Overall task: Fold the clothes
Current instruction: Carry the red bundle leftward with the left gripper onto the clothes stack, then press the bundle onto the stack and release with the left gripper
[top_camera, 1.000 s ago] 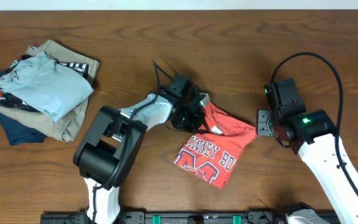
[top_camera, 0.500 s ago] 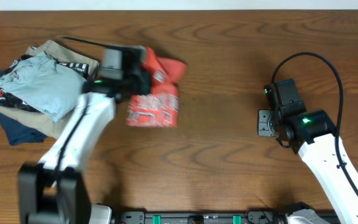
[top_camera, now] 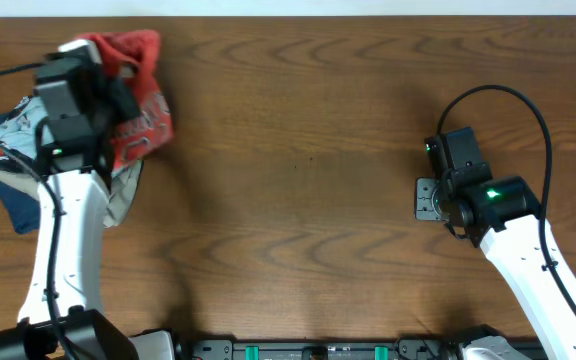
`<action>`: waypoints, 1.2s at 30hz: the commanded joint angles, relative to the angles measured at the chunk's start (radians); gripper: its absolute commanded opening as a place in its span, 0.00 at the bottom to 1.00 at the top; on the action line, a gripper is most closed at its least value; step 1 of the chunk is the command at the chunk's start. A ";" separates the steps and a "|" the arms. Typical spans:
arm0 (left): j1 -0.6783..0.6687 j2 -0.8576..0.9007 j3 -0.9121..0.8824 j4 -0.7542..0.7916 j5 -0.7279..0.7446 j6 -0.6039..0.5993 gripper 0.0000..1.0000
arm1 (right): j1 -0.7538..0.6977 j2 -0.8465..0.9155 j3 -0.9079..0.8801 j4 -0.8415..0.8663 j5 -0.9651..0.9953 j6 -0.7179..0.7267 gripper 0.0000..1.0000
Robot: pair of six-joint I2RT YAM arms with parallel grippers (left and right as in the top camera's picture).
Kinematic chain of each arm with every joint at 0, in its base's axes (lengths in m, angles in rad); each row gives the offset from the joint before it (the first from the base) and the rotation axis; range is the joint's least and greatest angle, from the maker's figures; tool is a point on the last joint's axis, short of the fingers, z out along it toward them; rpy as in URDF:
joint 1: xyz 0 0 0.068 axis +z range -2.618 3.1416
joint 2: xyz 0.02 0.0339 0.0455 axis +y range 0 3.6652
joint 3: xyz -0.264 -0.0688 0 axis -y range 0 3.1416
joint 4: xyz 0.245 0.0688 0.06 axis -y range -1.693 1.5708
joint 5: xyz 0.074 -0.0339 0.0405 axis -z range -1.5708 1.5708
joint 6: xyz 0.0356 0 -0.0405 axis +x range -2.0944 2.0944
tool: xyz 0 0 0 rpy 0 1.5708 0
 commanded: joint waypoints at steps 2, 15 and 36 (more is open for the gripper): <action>0.068 -0.015 0.012 0.062 -0.013 -0.021 0.06 | -0.011 -0.011 0.006 -0.004 0.017 0.000 0.56; 0.262 0.059 0.012 0.080 -0.031 -0.067 0.15 | -0.011 -0.011 0.006 -0.011 0.014 0.015 0.57; 0.274 0.060 0.010 0.032 0.143 -0.116 0.98 | -0.011 -0.011 0.006 -0.003 0.015 0.015 0.61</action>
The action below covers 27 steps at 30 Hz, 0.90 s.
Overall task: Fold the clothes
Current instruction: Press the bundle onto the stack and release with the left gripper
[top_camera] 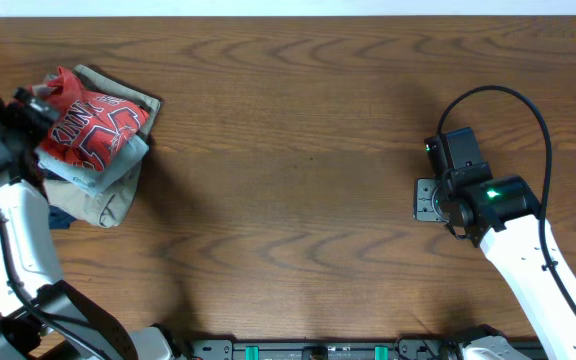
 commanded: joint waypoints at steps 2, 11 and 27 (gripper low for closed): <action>-0.105 -0.013 0.010 0.006 0.080 0.101 0.98 | -0.011 -0.011 0.006 0.004 0.014 0.011 0.64; -0.427 0.013 0.009 -0.135 0.048 0.143 0.98 | -0.011 -0.009 0.006 0.071 -0.076 0.012 0.74; -0.683 0.154 0.023 -0.828 0.038 0.135 0.98 | -0.069 0.103 0.006 0.198 -0.292 -0.017 0.94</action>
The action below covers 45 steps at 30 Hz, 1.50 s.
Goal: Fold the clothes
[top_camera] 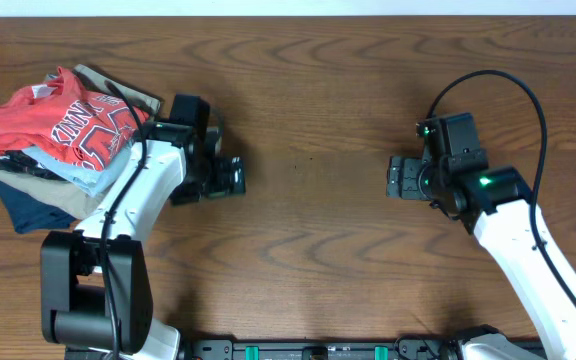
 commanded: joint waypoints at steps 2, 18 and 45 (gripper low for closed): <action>0.020 -0.043 0.039 -0.162 -0.019 -0.002 0.98 | -0.052 0.027 0.006 -0.057 -0.133 -0.018 0.99; 0.021 -0.584 0.053 -0.315 -0.121 0.019 0.98 | -0.049 -0.137 0.006 -0.287 -0.047 0.030 0.99; 0.020 -1.254 -0.146 -0.177 -0.142 0.040 0.98 | 0.009 -0.741 -0.017 -0.325 0.128 0.029 0.99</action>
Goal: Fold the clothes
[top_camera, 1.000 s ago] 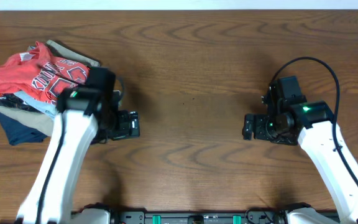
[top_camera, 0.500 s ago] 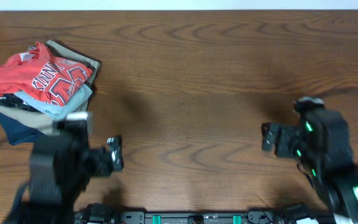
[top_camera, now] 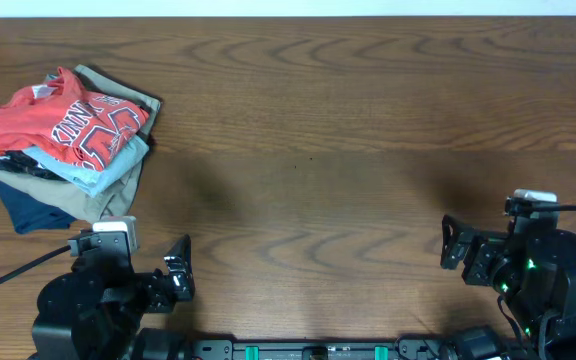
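Note:
A pile of folded clothes (top_camera: 63,150) lies at the table's far left. A red printed shirt (top_camera: 78,125) is on top, above light blue, khaki and navy pieces. My left gripper (top_camera: 180,278) is drawn back to the front edge, well below the pile, and looks open and empty. My right gripper (top_camera: 455,248) sits at the front right, far from the clothes. It also looks open with nothing in it.
The brown wooden table (top_camera: 308,150) fills the view. Both arm bases (top_camera: 88,310) sit at its front edge, and a black rail (top_camera: 318,350) runs along the bottom between them.
Both arms have pulled back from mid-table to the front edge. The left gripper was just right of the pile, and the right gripper was at centre right. The pile has not changed.
At first my left arm reached over the pile with the red shirt bunched at its tip. Then the arm was at the far left and the shirt lay on the stack. Later it was right of the pile, hands empty. Now both arms rest at the front.

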`<action>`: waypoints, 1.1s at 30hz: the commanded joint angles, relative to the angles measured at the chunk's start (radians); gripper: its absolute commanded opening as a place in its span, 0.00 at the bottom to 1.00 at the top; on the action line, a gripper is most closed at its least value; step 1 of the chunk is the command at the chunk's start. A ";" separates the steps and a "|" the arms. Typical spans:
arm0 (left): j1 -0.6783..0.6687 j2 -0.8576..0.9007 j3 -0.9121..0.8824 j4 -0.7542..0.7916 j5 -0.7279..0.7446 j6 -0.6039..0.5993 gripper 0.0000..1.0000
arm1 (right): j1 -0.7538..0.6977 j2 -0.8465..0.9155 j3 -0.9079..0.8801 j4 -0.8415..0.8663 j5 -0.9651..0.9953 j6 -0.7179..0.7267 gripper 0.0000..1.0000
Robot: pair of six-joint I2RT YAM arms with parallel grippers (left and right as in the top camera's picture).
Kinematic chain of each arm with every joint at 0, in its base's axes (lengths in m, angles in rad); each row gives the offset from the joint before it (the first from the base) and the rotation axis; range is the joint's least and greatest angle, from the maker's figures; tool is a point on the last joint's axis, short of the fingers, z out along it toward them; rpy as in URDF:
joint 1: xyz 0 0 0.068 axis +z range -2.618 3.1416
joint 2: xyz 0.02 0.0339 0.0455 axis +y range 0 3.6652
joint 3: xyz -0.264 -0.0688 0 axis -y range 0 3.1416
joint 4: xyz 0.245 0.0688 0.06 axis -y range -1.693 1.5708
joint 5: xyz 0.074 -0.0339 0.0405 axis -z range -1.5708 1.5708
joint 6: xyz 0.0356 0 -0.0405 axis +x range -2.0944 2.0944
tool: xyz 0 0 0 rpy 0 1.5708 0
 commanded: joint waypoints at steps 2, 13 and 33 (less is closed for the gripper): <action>0.001 -0.003 -0.008 0.003 -0.011 0.014 0.98 | 0.010 -0.001 -0.009 -0.003 0.014 0.010 0.99; 0.001 -0.003 -0.008 0.003 -0.011 0.014 0.98 | 0.010 -0.001 -0.009 -0.003 0.013 0.010 0.99; 0.001 -0.003 -0.008 0.003 -0.011 0.013 0.98 | -0.117 -0.245 -0.259 0.232 -0.055 -0.189 0.99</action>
